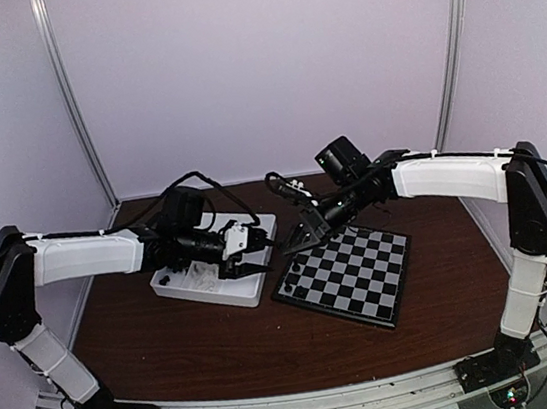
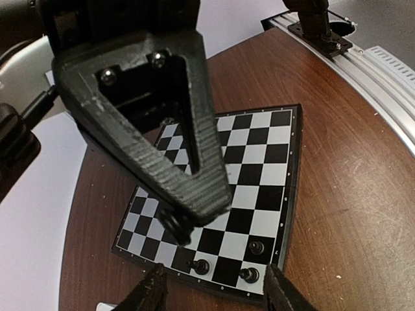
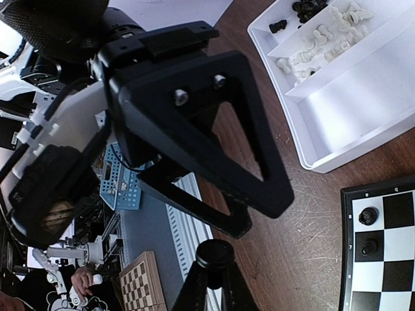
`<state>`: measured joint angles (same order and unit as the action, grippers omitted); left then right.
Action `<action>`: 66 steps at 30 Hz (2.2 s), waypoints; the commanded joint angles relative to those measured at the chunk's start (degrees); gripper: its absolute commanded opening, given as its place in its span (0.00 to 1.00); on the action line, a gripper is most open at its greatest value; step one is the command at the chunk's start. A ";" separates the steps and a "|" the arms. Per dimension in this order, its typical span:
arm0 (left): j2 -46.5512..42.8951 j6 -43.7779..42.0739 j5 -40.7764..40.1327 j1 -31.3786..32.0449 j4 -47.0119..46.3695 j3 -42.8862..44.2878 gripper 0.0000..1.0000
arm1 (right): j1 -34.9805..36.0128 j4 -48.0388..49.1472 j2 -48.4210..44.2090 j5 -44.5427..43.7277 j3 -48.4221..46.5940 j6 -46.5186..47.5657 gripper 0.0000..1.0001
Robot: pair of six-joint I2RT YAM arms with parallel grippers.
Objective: Set up the chess pieces on the board
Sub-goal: Place the chess piece on the chessboard.
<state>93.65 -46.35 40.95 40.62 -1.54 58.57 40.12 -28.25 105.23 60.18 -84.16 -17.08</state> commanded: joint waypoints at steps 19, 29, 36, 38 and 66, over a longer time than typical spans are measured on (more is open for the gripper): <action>4.00 -7.05 2.98 0.16 2.07 5.60 0.43 | -0.25 5.20 4.97 4.91 0.30 -3.48 0.01; 4.22 -9.23 3.27 0.16 3.83 5.77 0.41 | -0.56 6.63 6.43 5.03 0.05 -5.37 0.01; 4.79 -9.74 2.71 0.16 4.42 6.36 0.30 | -1.26 8.73 7.03 5.09 0.20 -7.21 0.01; 4.92 -10.02 2.60 0.16 4.62 6.43 0.27 | -1.36 9.24 7.28 5.35 0.29 -7.62 0.01; 7.64 -6.07 -1.47 0.16 5.00 9.58 0.09 | -2.68 15.98 7.71 5.47 2.15 -12.07 0.18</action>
<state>99.90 -55.02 39.20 40.45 4.51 66.37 37.71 -16.23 112.64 65.58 -82.72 -28.67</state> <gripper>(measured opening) 0.143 0.164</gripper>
